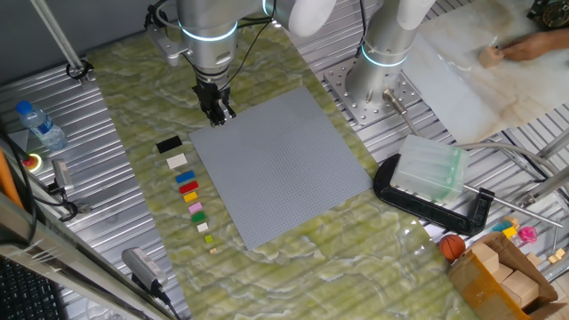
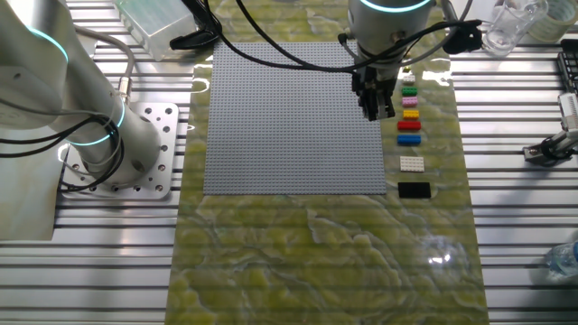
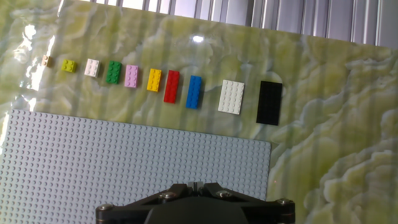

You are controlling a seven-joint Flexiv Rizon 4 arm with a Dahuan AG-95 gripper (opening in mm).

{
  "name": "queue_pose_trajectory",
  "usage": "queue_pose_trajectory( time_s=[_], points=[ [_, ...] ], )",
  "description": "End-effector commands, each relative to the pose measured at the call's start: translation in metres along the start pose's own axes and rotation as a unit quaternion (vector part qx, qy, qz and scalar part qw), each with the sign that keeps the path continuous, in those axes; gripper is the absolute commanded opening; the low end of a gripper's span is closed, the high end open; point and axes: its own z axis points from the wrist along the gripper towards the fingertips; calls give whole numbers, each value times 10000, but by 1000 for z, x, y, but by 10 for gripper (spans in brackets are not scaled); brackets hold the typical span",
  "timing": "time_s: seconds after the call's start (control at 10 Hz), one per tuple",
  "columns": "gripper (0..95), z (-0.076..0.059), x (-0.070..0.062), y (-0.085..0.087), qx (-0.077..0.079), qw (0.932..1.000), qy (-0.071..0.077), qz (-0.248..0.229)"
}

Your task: Build with small Lego blocks

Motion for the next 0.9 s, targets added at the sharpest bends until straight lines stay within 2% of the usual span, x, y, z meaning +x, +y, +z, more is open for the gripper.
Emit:
queue_pose_trajectory(
  time_s=[0.1, 0.9],
  points=[
    [0, 0, 0, 0, -2, 10000, 1, -7],
    [0, 0, 0, 0, -3, 10000, -12, 34]
  ],
)
